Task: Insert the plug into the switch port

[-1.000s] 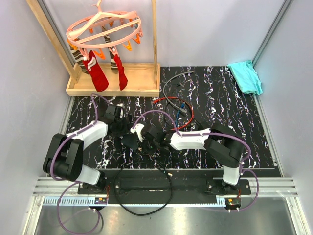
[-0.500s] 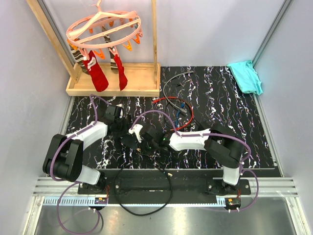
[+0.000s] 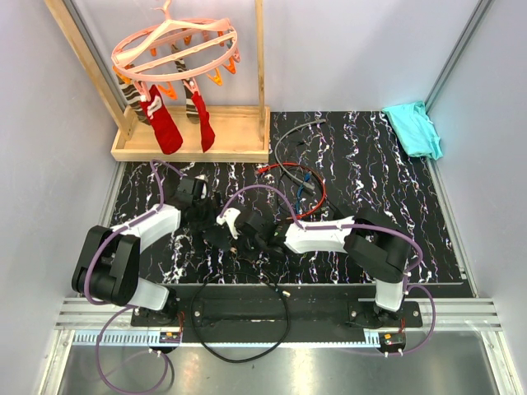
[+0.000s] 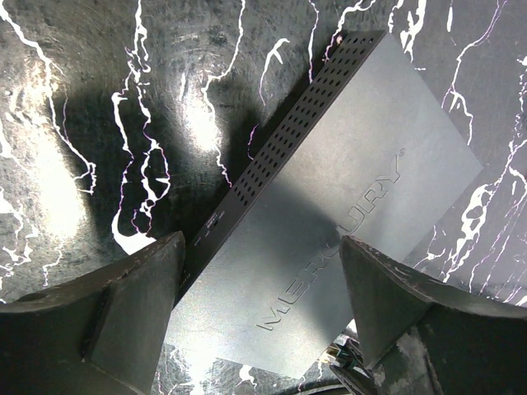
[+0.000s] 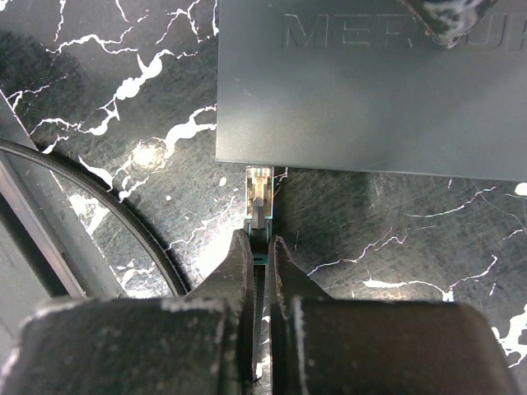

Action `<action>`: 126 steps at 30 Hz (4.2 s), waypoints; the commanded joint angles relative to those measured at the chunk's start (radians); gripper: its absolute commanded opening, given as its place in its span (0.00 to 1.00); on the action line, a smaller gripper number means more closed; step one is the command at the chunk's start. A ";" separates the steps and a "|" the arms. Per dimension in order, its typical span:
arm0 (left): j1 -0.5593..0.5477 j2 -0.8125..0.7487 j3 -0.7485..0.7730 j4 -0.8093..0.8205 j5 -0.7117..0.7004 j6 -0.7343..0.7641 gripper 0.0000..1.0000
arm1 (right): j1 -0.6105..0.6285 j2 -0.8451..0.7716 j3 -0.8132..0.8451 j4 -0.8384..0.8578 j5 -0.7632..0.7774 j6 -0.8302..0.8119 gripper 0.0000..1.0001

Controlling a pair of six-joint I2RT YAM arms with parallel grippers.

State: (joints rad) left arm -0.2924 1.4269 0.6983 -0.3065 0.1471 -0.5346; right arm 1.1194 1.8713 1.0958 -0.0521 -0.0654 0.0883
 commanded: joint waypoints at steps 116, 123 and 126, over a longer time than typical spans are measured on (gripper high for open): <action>0.021 -0.649 0.009 -0.132 -0.139 0.347 0.99 | -0.510 -0.124 0.183 -0.540 -0.066 -0.769 0.59; 0.016 -0.638 0.006 -0.117 -0.176 0.360 0.99 | -0.509 -0.037 0.234 -0.574 -0.139 -0.780 0.55; 0.016 -0.637 0.003 -0.115 -0.175 0.360 0.99 | -0.509 -0.008 0.257 -0.610 -0.140 -0.786 0.50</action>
State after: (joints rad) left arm -0.2745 0.7837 0.6685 -0.4507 -0.0040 -0.2024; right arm 0.6144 1.8362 1.2823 -0.6102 -0.1581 -0.6689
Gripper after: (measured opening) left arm 0.985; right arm 0.533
